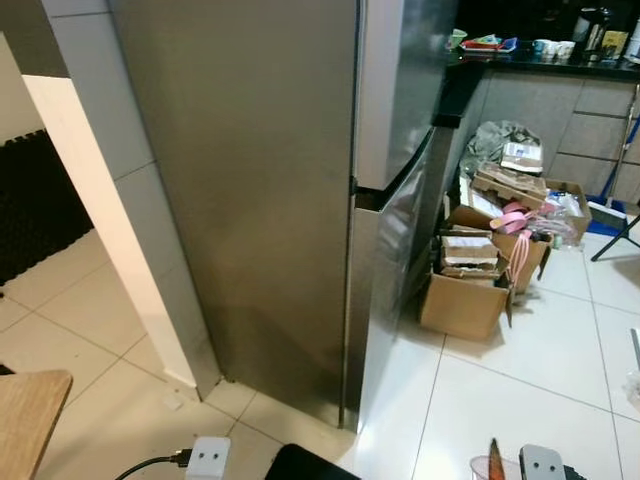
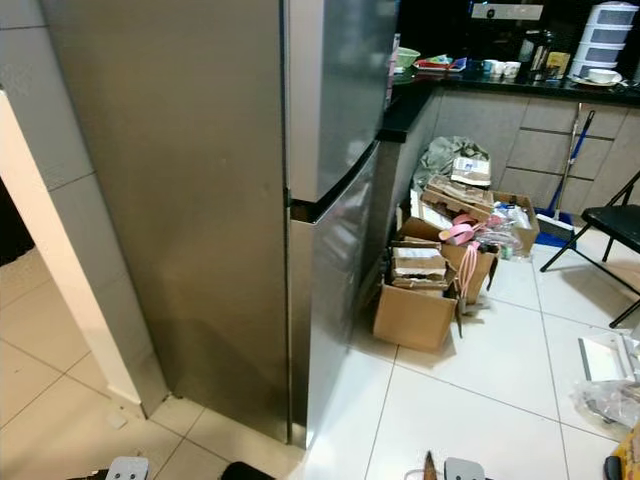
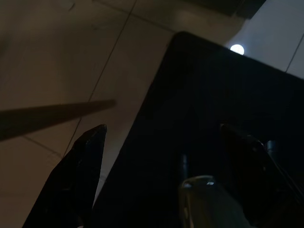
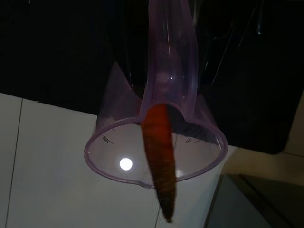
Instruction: Restocking fridge
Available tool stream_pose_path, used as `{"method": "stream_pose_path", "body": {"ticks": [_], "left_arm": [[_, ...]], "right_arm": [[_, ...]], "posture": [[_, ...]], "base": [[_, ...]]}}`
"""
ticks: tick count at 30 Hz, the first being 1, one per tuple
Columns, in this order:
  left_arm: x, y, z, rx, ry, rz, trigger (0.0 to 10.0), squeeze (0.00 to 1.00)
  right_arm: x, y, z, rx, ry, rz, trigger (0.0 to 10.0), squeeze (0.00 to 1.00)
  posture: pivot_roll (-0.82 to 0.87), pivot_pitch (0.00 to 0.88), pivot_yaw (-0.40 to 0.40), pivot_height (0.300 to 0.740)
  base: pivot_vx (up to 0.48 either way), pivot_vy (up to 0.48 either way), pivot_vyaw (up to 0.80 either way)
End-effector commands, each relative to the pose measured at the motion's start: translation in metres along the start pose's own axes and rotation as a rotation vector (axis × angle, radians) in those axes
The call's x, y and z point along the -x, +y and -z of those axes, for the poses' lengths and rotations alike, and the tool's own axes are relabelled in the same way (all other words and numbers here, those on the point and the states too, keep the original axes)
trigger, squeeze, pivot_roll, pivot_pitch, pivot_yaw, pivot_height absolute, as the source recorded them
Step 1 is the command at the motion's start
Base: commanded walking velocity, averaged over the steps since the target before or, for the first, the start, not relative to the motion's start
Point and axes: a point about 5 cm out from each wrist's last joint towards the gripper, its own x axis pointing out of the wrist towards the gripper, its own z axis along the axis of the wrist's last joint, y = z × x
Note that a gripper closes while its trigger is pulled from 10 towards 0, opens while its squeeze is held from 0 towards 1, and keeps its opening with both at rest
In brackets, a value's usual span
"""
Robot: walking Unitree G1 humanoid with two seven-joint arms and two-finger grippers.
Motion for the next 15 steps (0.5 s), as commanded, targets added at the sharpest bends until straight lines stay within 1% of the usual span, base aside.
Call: {"method": "stream_pose_path", "body": {"ticks": [1,5,9,15], "left_arm": [[0.0011,0.0066,0.0035,-0.008,0.017,-0.02,10.0,0.0],[0.0008,0.0068,0.0004,-0.018,-0.005,-0.022,10.0,0.0],[0.0004,0.0064,-0.0017,-0.009,-0.015,-0.019,10.0,0.0],[0.0,0.0057,-0.0036,-0.006,-0.023,-0.009,10.0,0.0]], "right_arm": [[0.0007,-0.0021,0.0013,-0.003,0.0,0.006,10.0,0.0],[0.0006,-0.0013,0.0015,-0.003,0.001,0.005,10.0,0.0],[0.0005,-0.0009,0.0012,-0.005,0.001,0.005,10.0,0.0],[0.0003,-0.0004,0.0008,-0.005,0.0,0.005,10.0,0.0]], "posture": [[0.0,0.089,0.011,0.74],[-0.01,0.089,0.011,0.74],[-0.01,0.088,0.009,0.74],[-0.01,0.088,0.009,0.74]], "base": [[0.0,0.0,0.0],[0.0,0.0,0.0],[0.0,0.0,0.0],[0.29,0.0,0.0]]}}
